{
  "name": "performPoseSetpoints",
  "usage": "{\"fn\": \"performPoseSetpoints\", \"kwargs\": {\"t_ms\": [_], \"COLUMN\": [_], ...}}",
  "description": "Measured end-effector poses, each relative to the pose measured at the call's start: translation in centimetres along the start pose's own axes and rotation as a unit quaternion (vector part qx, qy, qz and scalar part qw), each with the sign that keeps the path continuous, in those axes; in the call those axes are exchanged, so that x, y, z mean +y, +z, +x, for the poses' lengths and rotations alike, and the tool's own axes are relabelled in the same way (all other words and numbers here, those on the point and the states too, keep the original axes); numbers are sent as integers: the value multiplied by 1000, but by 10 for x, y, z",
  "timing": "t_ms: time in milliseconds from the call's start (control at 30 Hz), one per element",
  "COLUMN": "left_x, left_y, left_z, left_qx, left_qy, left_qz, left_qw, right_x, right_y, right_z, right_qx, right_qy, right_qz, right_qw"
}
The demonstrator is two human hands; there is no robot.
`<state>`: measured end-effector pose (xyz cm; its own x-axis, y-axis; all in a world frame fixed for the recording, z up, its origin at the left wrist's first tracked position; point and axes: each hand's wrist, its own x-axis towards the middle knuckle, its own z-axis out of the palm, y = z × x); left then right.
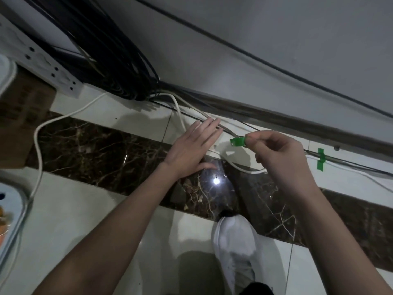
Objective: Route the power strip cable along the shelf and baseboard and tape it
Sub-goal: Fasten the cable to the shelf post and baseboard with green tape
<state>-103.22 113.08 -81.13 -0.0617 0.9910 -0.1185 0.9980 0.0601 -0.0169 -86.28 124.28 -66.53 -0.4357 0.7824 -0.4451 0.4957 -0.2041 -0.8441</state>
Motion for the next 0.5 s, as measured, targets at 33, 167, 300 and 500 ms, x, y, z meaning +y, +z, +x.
{"fn": "performPoseSetpoints", "kwargs": {"t_ms": [33,167,300,500], "left_x": [-3,-8,-6,-12], "left_y": [4,13,18,17], "left_z": [2,7,16,27], "left_qx": [6,64,75,66], "left_qy": [1,-8,-16,-66], "left_qz": [13,36,21,-20], "left_qw": [1000,997,997,995], "right_x": [1,4,7,8], "right_y": [0,4,11,12], "right_z": [0,3,7,18], "right_qx": [-2,-13,-13,-11], "right_qy": [-1,3,15,23], "right_qz": [-2,-7,-8,0], "right_qw": [1000,1000,1000,1000]}}
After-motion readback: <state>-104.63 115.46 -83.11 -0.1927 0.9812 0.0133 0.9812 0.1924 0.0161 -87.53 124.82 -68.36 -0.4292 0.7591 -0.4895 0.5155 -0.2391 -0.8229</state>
